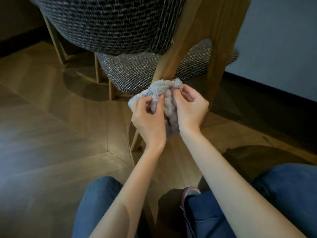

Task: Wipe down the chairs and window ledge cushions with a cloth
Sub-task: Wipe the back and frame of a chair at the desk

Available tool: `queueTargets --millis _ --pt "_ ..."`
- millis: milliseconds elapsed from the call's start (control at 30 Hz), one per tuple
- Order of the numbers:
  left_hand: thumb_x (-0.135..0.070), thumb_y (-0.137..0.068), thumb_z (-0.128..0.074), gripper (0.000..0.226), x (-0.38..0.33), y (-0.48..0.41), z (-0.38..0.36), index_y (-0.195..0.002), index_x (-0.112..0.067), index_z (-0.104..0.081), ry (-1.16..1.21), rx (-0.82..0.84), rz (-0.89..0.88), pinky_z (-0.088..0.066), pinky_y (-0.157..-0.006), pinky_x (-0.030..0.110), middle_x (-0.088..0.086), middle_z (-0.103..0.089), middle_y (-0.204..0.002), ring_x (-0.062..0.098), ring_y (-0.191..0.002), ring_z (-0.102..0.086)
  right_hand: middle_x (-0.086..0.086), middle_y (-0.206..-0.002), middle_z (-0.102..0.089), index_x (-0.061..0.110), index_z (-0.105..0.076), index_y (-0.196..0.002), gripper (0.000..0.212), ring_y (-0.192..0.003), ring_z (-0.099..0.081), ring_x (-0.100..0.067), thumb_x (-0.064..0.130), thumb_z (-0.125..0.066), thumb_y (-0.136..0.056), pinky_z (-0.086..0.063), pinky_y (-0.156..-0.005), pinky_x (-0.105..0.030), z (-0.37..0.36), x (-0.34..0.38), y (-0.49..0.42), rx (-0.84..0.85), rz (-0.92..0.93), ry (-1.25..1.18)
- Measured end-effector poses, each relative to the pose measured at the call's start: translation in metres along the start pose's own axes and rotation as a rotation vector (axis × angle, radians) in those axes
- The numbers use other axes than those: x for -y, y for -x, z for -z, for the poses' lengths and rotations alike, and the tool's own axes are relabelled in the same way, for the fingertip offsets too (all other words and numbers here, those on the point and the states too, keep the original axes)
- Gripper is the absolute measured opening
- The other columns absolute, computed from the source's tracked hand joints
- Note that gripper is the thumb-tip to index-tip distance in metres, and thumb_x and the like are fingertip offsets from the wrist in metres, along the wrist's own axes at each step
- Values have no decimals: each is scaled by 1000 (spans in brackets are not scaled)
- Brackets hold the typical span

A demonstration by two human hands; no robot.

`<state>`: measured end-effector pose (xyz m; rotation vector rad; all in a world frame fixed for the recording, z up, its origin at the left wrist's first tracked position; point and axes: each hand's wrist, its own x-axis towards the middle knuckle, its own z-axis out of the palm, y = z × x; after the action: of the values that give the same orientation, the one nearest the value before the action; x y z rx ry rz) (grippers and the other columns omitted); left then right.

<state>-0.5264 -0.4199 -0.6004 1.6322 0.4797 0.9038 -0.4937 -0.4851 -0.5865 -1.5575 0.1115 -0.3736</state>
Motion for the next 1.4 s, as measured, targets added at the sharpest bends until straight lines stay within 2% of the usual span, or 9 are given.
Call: queueTargets --millis 133,333,467,600,700,867,1100,1233,1400 --pt "-23 -82 -73 12 -42 15 -29 -84 -18 -62 128 7 -34 -51 -74 28 -7 -62 -83 12 -79 -60 8 -96 -73 17 -72 -108 22 -91 -68 0 22 -70 -86 -57 -80 -24 27 36 -18 -133 58 -23" --pt "-21 -87 -68 24 -81 21 -88 -109 -10 -69 228 160 -8 -49 -93 31 1 -66 -108 7 -103 -59 19 -94 -68 21 -68 -104 18 -93 -63 7 20 -70 -86 -51 -77 -10 67 67 -56 -391 309 36" --pt "-21 -88 -67 33 -82 12 -117 -119 -11 -64 212 148 20 -43 -103 35 0 -62 -121 10 -117 -53 24 -98 -64 26 -65 -109 23 -98 -61 8 21 -69 -87 -51 -91 -20 70 64 -89 -243 277 92" --pt "-26 -87 -67 42 -70 6 -130 -127 -14 -58 209 139 24 -44 -103 35 0 -61 -127 11 -122 -52 17 -113 -63 19 -61 -127 37 -101 -58 8 18 -65 -90 -47 -84 -7 68 48 -111 -52 263 173" --pt "-22 -89 -65 40 -59 2 -138 -126 -10 -61 167 164 -19 -46 -102 34 3 -64 -124 12 -118 -56 5 -123 -65 16 -57 -132 39 -104 -58 8 20 -61 -93 -47 -84 -6 70 30 -113 -7 285 214" --pt "-21 -87 -67 39 -35 11 -142 -124 -9 -63 116 168 -45 -47 -100 30 2 -66 -121 11 -116 -58 2 -122 -66 14 -56 -133 39 -115 -59 -7 22 -58 -95 -49 -99 -34 79 3 -116 43 202 263" --pt "-9 -82 -72 36 -2 28 -154 -117 -8 -67 200 113 35 -54 -91 33 5 -71 -110 12 -104 -66 1 -121 -66 13 -58 -131 37 -113 -59 -5 18 -59 -94 -48 -98 -26 83 -36 -114 27 125 209" --pt "-18 -88 -66 23 41 41 -167 -108 -8 -70 61 275 124 -53 -83 25 3 -72 -97 10 -91 -67 6 -123 -63 20 -54 -134 40 -112 -58 -1 12 -57 -94 -49 -91 -15 90 -68 -119 82 11 205" --pt "-20 -92 -60 8 95 39 -188 -93 -13 -63 -97 508 226 -42 -66 2 -7 -65 -86 7 -84 -62 7 -126 -60 25 -52 -134 43 -115 -55 -5 8 -55 -94 -48 -93 -20 94 -114 -130 119 -143 216"
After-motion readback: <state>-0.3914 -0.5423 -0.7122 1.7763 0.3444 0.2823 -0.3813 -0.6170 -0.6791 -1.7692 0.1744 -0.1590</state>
